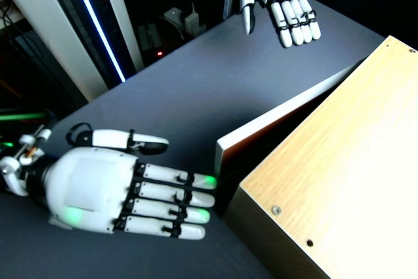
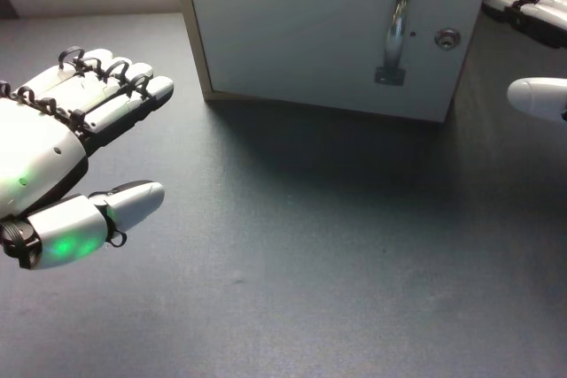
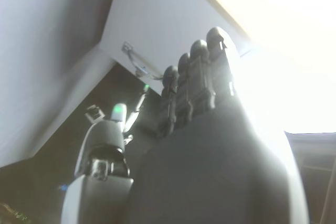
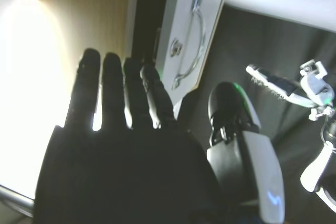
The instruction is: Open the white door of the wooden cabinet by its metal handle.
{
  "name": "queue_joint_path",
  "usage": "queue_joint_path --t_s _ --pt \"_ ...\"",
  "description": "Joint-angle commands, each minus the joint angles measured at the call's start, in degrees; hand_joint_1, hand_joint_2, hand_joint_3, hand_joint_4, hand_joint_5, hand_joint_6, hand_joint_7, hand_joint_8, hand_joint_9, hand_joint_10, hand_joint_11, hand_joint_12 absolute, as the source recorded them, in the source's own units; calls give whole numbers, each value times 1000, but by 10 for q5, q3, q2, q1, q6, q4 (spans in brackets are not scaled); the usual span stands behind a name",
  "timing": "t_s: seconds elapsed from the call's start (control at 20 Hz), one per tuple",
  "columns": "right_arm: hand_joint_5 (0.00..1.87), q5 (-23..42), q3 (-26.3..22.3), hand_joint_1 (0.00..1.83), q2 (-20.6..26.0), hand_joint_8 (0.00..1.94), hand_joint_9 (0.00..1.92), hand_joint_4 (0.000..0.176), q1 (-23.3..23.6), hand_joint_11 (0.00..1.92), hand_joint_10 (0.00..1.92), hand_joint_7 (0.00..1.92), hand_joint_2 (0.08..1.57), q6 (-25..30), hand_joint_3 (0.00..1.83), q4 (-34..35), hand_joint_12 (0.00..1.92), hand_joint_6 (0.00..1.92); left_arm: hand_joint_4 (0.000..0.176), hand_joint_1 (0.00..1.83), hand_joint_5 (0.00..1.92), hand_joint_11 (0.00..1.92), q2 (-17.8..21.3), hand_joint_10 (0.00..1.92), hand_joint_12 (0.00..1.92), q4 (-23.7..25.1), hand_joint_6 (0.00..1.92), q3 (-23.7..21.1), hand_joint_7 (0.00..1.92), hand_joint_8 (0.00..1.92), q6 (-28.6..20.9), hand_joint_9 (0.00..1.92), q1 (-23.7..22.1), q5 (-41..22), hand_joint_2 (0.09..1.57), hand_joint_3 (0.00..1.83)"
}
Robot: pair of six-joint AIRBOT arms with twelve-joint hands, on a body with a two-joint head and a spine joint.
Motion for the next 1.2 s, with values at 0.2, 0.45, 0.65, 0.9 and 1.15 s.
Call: queue_joint_path --t_s 0.2,0.45,0.65,0.9,1.15 --pt "0 56 5 0 0 0 0 0 19 0 0 0 1353 2 0 5 0 0 0 0 101 47 2 2 63 -2 3 3 67 3 -4 77 -2 -69 1414 0" --pt "0 48 1 0 -1 0 0 0 38 0 0 0 1373 2 0 -21 0 0 0 0 108 45 1 0 59 -2 4 3 77 5 -7 74 -2 -71 1436 6" --pt "0 54 -9 0 -1 0 0 0 37 0 0 0 1360 2 0 -24 0 0 0 0 98 39 1 1 55 -2 0 2 72 1 -15 71 5 -75 1439 6" --pt "0 69 -29 0 6 0 0 14 36 0 0 0 1368 2 0 -32 0 0 0 0 102 48 3 7 56 -4 1 2 86 5 -19 92 8 -82 1424 0" --pt "0 95 -50 0 15 0 0 0 29 0 0 0 1386 2 6 -43 0 0 0 0 114 67 6 6 61 -4 4 1 86 3 -27 95 13 -93 1441 6"
